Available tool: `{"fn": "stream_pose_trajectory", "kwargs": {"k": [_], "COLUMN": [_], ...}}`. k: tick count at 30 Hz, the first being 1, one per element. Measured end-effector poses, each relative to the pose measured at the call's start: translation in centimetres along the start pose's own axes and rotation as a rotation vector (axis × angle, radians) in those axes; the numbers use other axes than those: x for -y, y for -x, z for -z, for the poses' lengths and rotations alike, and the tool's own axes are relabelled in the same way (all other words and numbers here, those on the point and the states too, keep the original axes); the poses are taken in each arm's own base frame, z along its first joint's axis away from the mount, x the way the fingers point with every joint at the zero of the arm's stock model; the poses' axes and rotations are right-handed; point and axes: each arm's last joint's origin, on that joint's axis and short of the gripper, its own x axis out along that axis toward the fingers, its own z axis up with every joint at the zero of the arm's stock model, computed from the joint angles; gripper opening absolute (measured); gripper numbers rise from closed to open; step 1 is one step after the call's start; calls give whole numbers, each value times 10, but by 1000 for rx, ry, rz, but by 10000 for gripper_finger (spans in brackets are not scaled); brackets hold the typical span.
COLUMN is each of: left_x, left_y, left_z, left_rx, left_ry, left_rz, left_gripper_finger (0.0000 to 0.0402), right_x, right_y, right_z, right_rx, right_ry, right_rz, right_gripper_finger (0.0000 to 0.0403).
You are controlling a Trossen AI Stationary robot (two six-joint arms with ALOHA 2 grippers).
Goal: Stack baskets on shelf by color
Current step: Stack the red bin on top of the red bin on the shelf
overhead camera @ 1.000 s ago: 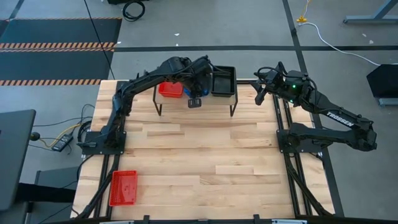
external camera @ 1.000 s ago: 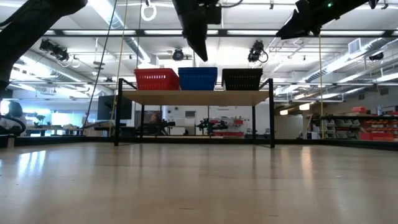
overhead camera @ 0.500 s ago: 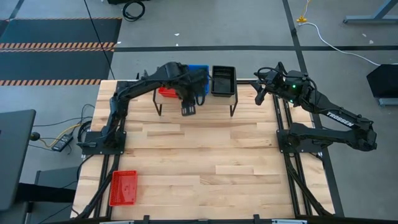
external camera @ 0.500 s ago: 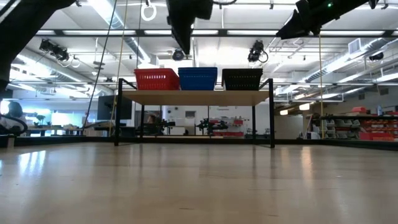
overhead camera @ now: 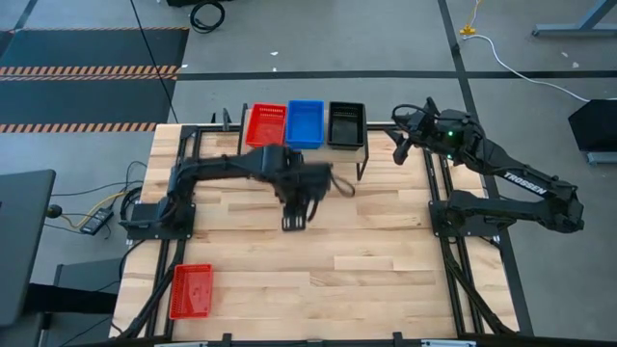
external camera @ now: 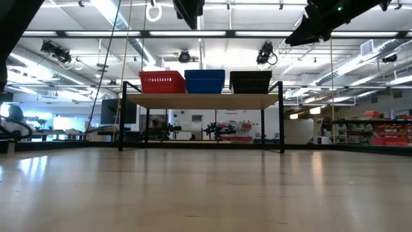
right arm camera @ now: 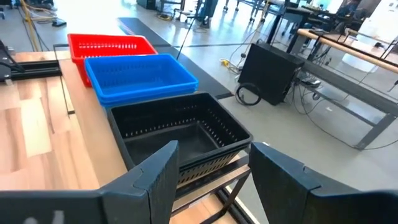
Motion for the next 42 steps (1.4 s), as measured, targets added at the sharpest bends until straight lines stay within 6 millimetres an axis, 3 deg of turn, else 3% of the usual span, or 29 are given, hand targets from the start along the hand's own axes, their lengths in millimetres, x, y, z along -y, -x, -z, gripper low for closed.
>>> {"fn": "stream_pose_trajectory", "kwargs": {"k": [7, 11, 17, 25, 34, 42], "left_x": [36, 48, 79, 133, 181, 199], "left_y": [-12, -15, -24, -48, -72, -88], "left_z": [31, 65, 118, 187, 220, 257], "left_rx": [-113, -143, -65, -273, -205, -312], "left_ry": [15, 94, 232, 303, 352, 567], "left_rz": [-47, -108, -49, -18, 106, 97], "left_gripper_finger": [121, 120, 119, 119, 118, 130], "right_x": [-3, -5, -6, -6, -16, -26], "right_y": [-1, -1, 0, 0, -6, -4], "right_z": [3, 7, 12, 13, 30, 30], "right_rx": [-25, -70, -122, -129, -187, -193], "right_ry": [-44, -65, -100, -169, -168, -215], "right_rz": [-71, -110, -123, -139, -189, -290], "right_gripper_finger": [201, 201, 201, 201, 201, 201]}}
